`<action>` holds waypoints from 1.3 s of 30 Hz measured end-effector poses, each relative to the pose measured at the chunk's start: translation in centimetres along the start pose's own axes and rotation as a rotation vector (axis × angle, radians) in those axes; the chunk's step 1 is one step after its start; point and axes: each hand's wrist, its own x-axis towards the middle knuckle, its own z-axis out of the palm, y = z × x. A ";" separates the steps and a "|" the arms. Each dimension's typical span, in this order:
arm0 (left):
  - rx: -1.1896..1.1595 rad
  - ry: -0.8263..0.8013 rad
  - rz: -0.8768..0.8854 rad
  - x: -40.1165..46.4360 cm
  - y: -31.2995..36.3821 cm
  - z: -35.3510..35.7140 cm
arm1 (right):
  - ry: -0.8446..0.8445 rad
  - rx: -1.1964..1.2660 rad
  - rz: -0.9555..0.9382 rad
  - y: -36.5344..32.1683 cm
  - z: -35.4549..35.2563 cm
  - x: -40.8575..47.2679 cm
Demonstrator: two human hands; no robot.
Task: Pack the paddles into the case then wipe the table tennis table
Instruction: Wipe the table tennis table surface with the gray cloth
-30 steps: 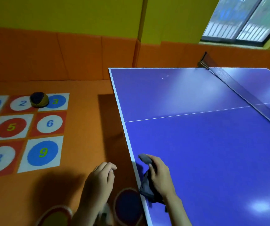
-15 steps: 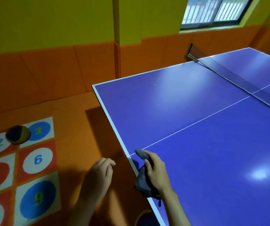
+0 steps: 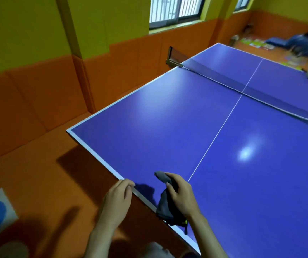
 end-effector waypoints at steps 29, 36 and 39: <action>0.191 -0.626 0.451 42.9 -1.8 0.1 | 0.625 0.110 0.472 1.6 9.5 25.0; 0.189 -0.842 0.603 48.4 -4.4 1.1 | 0.896 0.053 0.702 -1.0 15.1 24.8; 0.202 -0.922 0.693 50.4 -5.7 2.9 | 0.964 -0.001 0.812 -2.2 18.1 23.5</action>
